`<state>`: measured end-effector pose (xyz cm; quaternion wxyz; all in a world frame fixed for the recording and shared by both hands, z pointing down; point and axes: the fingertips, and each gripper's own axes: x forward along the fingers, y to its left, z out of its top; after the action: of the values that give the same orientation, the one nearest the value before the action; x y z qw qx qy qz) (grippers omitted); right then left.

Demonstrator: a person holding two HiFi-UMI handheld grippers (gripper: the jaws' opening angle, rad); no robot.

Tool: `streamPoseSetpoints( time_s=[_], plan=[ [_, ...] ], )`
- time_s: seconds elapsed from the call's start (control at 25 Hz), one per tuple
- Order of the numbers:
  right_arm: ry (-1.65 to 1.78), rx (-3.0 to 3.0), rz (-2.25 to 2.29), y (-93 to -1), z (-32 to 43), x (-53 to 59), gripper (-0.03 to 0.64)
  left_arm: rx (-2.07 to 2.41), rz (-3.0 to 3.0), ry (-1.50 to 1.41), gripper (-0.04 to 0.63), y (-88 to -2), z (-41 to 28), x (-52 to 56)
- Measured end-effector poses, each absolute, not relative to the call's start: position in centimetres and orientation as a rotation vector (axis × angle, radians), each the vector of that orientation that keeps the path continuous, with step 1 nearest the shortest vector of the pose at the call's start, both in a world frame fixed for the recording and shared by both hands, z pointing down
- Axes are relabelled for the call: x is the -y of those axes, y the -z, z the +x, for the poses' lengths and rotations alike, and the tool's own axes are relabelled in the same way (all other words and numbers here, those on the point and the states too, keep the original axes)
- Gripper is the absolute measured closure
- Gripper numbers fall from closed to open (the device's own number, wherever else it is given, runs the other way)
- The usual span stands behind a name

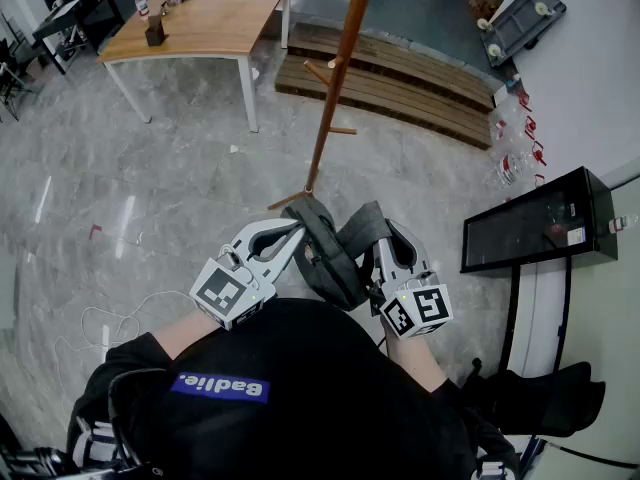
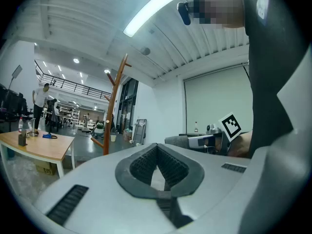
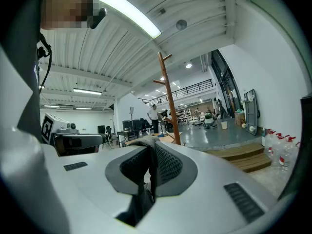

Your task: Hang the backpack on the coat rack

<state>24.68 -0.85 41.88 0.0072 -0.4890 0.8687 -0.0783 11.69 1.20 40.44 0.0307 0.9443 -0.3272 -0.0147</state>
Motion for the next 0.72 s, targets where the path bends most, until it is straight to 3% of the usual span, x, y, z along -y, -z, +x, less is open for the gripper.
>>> streamPoseSetpoints(
  time_s=[0.72],
  plan=[
    [0.201,-2.836,-1.371,-40.5,23.4,2.2,0.591,1.084,2.882,0.011,0.586,-40.7,12.5,-0.5]
  ],
)
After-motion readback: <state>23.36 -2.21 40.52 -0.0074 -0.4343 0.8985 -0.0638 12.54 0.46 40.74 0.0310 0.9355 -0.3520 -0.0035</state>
